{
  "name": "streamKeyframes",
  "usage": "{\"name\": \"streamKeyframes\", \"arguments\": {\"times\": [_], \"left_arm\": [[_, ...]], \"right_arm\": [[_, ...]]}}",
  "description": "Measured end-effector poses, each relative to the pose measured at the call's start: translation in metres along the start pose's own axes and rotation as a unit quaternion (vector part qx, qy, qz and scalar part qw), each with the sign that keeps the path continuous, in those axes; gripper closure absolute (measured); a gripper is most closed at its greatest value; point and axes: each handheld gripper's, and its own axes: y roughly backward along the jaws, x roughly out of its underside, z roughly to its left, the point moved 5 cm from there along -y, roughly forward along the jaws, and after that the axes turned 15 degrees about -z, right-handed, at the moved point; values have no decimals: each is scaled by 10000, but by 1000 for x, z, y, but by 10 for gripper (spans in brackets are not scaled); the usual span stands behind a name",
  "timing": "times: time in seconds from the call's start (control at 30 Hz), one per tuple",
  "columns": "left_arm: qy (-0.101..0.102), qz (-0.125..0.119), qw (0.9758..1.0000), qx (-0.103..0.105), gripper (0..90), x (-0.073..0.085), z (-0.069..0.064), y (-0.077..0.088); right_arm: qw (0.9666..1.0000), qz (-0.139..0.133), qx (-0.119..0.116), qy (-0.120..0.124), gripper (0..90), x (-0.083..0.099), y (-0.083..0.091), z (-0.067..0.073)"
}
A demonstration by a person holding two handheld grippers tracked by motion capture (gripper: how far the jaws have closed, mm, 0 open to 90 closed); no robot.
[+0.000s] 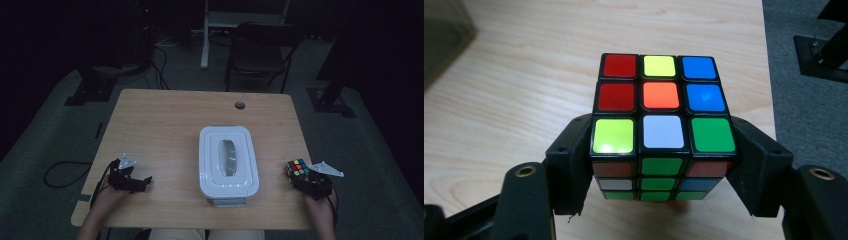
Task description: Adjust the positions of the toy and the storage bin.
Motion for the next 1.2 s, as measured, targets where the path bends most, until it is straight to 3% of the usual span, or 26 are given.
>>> {"name": "streamKeyframes", "arguments": {"times": [0.33, 0.4, 0.73, 0.8, 0.87, 0.93, 1.07, 1.2], "left_arm": [[15, 0, 10000, -6, 13, 0, 0, 0], [14, 0, 10000, -11, 13, 0, 0, 0], [16, 12, 10000, -7, 14, 0, -1, 0], [19, 8, 10000, -6, 14, 0, -1, 0], [11, 10, 10000, -2, 14, 0, -1, 0], [2, 11, 10000, 9, 14, 0, -1, 0], [3, 9, 10000, 8, 14, 0, -1, 0], [14, 4, 10000, -14, 14, 0, -1, 0]], "right_arm": [[9999, 44, -23, -124, 339, 10, 2, -3], [9997, 58, -151, -184, 273, 10, 2, -3], [9983, -501, -147, -273, 113, -14, 13, -4], [9963, -690, -161, -495, 113, -21, 15, -4], [9956, -746, -219, -532, 115, -24, 16, -3], [9954, -849, -195, -397, 137, -31, 16, 2], [9951, -905, -364, -185, 143, -37, 11, 14], [9927, -931, -760, 102, 143, -40, 5, 28]]}}
